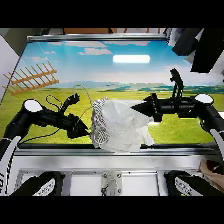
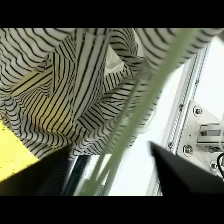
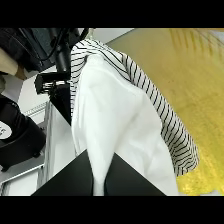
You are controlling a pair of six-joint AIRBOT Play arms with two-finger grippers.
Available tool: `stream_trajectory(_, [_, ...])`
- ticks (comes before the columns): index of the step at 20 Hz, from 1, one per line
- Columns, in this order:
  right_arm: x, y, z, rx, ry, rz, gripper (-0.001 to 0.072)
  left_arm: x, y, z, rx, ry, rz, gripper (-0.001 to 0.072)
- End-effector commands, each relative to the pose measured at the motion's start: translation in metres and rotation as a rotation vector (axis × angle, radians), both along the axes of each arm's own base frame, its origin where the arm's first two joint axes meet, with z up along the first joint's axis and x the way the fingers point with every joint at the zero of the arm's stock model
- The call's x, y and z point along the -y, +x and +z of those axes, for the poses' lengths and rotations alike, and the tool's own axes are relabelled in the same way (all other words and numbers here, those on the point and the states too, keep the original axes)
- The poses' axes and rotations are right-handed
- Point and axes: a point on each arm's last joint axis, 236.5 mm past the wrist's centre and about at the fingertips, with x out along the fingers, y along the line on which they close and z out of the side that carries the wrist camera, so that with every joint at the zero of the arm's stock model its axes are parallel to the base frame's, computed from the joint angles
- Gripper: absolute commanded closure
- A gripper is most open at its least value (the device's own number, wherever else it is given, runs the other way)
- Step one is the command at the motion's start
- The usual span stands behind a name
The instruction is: Fold the clothes and pants, and hang the long-sleeved shirts on hangers.
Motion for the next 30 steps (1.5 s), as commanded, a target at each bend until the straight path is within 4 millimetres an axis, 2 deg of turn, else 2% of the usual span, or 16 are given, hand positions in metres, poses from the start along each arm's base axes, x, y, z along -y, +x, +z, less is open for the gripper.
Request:
stream_trajectory(1, [0.000,0.001,0.005,-0.005,0.014,-0.010,0.0704,-0.001,0.001,0.000,-0.038,0.009,0.041,0.0060])
stream_trajectory(4, [0.000,0.001,0.007,-0.004,0.022,-0.010,0.0704,-0.001,0.003,-0.001,-0.038,0.012,0.051,0.0061])
stream_trajectory(8, [0.000,0.009,0.034,0.027,0.133,-0.041,0.0704,-0.001,0.004,-0.001,-0.035,0.012,0.054,0.0062])
stream_trajectory(11, [0.001,0.012,0.046,0.033,0.186,-0.057,0.0704,-0.001,0.003,-0.001,-0.053,0.013,0.065,0.0061])
stream_trajectory(16, [0.003,0.016,0.059,0.036,0.240,-0.074,0.0704,-0.001,0.003,-0.001,-0.056,0.014,0.069,0.0080])
stream_trajectory(21, [0.003,0.017,0.060,0.039,0.243,-0.077,0.0705,-0.001,0.003,0.000,-0.053,0.014,0.070,0.0080])
stream_trajectory(25, [0.006,0.021,0.072,0.063,0.293,-0.096,0.0704,-0.002,0.008,0.008,0.006,0.016,0.088,0.0080])
stream_trajectory(28, [0.006,0.021,0.074,0.064,0.302,-0.098,0.0704,-0.002,0.011,0.018,0.061,0.018,0.102,0.0080])
stream_trajectory(30, [0.008,0.023,0.081,0.070,0.332,-0.109,0.0704,-0.007,0.009,0.017,0.080,0.046,0.094,0.0080])
